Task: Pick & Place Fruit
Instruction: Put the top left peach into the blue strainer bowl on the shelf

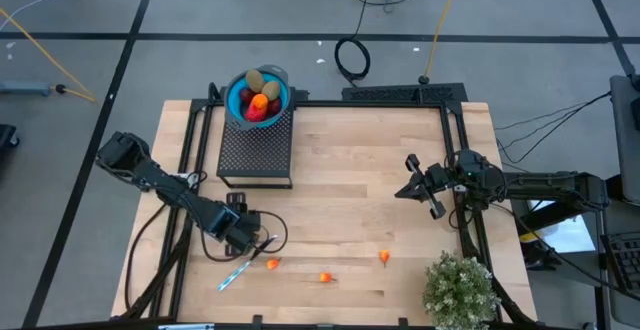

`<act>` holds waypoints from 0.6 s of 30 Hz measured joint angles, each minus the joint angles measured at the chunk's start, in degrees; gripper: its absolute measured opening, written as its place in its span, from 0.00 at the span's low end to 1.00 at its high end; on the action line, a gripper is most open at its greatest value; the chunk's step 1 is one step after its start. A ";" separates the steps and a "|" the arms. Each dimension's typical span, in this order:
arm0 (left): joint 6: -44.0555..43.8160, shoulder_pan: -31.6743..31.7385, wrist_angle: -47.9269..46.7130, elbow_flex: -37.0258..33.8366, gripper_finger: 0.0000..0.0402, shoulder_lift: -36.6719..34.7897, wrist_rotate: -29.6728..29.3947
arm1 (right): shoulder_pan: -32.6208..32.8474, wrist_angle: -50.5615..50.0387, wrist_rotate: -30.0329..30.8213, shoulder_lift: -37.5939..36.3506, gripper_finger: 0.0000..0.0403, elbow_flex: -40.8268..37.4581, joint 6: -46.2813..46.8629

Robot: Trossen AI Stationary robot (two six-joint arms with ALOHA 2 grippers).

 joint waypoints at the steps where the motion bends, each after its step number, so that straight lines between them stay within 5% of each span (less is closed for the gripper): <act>1: 0.28 0.00 -0.03 0.00 0.62 0.00 0.36 | 0.00 0.00 0.00 -0.02 0.00 0.00 0.00; 18: 0.27 0.00 -0.33 -0.02 0.62 0.00 3.14 | 0.00 0.00 0.00 -0.02 0.00 0.00 0.17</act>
